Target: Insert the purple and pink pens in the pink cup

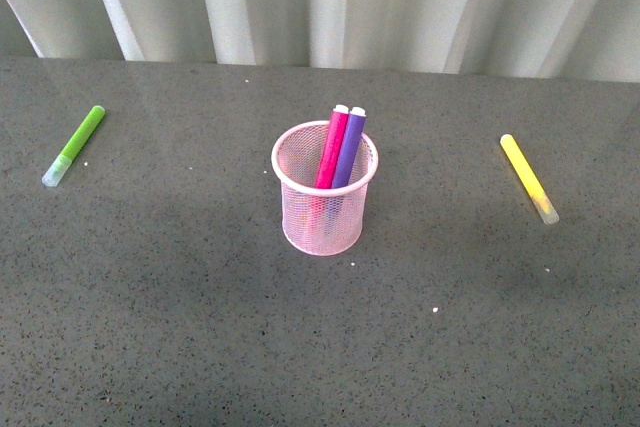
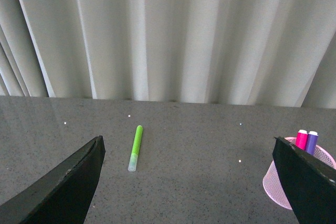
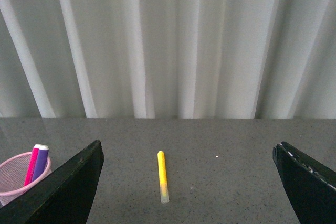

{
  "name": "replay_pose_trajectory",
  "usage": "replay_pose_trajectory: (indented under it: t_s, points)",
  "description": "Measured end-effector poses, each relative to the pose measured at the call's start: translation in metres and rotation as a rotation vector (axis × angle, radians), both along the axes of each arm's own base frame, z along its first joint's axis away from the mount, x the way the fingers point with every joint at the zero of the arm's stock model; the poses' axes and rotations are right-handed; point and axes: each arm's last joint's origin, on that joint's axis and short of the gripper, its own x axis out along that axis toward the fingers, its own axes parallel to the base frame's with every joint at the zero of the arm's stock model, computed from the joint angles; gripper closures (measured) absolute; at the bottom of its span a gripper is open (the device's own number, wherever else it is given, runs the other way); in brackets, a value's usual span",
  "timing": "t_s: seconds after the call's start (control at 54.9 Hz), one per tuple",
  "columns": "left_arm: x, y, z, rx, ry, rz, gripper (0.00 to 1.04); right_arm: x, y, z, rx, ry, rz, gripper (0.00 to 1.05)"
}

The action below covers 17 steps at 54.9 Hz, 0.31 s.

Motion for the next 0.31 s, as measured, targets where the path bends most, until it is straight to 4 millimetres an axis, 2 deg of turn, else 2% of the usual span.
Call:
replay_pose_trajectory:
  t_s: [0.31]
  points:
    - [0.0,0.0,0.0,0.0,0.0,0.0,0.07,0.0,0.0,0.0,0.0,0.0,0.0,0.07]
